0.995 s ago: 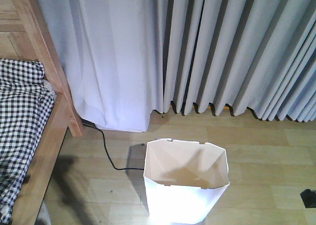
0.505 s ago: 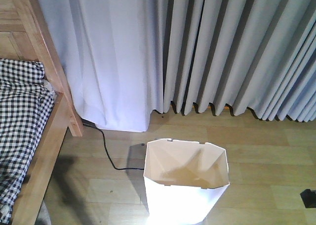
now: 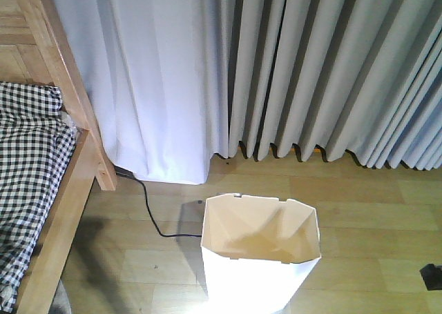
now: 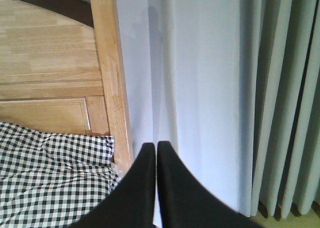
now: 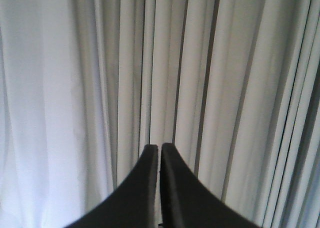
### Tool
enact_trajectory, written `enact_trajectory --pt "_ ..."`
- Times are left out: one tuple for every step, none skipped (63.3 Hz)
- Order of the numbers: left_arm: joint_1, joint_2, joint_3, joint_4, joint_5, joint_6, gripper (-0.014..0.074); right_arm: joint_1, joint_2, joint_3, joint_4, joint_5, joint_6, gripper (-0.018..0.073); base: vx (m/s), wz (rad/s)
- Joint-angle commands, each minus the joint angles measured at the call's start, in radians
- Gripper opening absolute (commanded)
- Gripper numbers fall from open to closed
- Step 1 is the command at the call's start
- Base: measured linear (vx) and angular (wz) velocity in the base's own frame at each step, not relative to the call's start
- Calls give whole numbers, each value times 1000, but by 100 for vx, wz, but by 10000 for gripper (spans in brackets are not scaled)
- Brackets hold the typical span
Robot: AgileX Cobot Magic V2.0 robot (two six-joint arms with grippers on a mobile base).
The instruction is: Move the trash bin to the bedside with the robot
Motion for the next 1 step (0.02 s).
enact_trajectory --pt "0 -4 -21 -5 -72 -4 -6 1 -16 22 -10 -74 1 -9 0 0"
